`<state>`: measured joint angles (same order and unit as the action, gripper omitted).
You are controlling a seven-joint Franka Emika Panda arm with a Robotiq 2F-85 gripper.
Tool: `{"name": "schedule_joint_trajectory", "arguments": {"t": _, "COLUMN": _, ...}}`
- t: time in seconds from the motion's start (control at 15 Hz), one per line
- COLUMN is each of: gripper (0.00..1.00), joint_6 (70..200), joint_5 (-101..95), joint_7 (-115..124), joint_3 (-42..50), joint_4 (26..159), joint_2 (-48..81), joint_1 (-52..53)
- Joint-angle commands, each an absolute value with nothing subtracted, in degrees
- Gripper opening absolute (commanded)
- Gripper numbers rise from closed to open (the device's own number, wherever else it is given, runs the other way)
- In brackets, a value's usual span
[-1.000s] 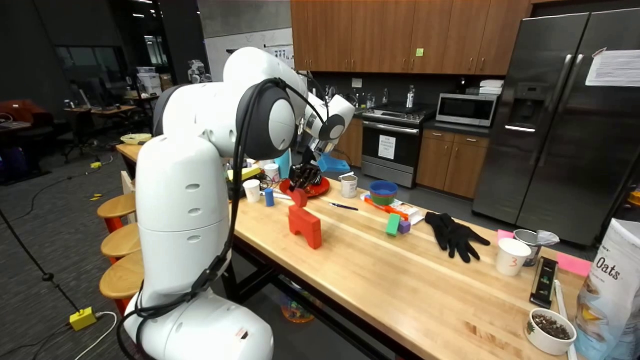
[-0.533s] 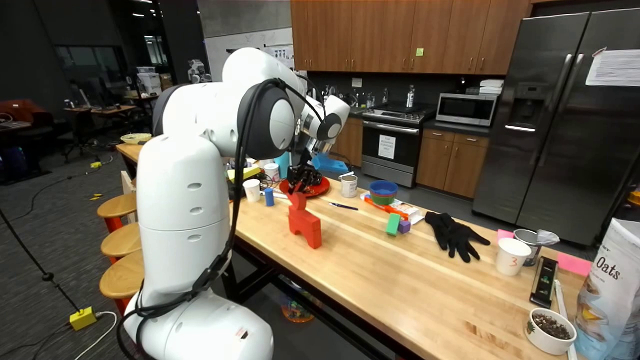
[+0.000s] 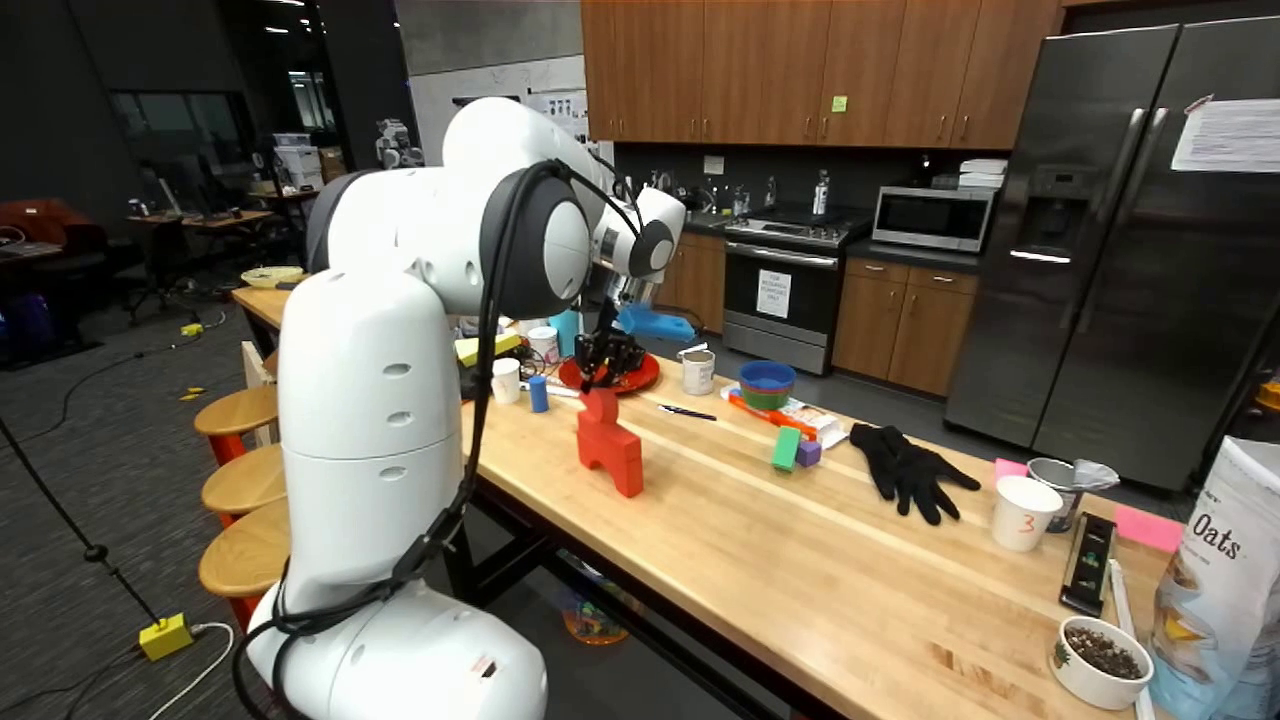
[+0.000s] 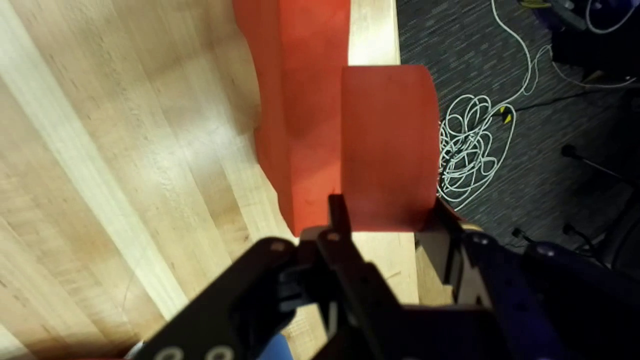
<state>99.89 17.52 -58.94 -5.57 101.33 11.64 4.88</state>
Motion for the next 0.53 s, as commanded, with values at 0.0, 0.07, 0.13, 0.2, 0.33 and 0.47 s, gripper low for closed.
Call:
{"name": "schedule_joint_trajectory", "arguments": {"t": 0.0, "gripper": 0.15, "joint_6": 98.7, "joint_5": 14.4, "joint_7": -57.7, "joint_3": -6.5, "joint_4": 98.4, "joint_2": 13.6, "joint_1": 4.7}}
{"name": "schedule_joint_trajectory", "arguments": {"t": 0.07, "gripper": 0.15, "joint_6": 98.6, "joint_5": 14.0, "joint_7": -57.9, "joint_3": -6.7, "joint_4": 98.0, "joint_2": 14.0, "joint_1": 4.7}}
{"name": "schedule_joint_trajectory", "arguments": {"t": 0.13, "gripper": 0.15, "joint_6": 98.5, "joint_5": 13.7, "joint_7": -58.1, "joint_3": -6.9, "joint_4": 97.7, "joint_2": 14.4, "joint_1": 4.6}}
{"name": "schedule_joint_trajectory", "arguments": {"t": 0.2, "gripper": 0.15, "joint_6": 98.5, "joint_5": 13.1, "joint_7": -58.1, "joint_3": -7.1, "joint_4": 97.4, "joint_2": 14.8, "joint_1": 4.8}}
{"name": "schedule_joint_trajectory", "arguments": {"t": 0.33, "gripper": 0.15, "joint_6": 98.0, "joint_5": 11.9, "joint_7": -58.2, "joint_3": -7.3, "joint_4": 96.9, "joint_2": 15.3, "joint_1": 4.8}}
{"name": "schedule_joint_trajectory", "arguments": {"t": 0.47, "gripper": 0.15, "joint_6": 97.5, "joint_5": 10.8, "joint_7": -57.9, "joint_3": -7.7, "joint_4": 96.6, "joint_2": 15.6, "joint_1": 5.0}}
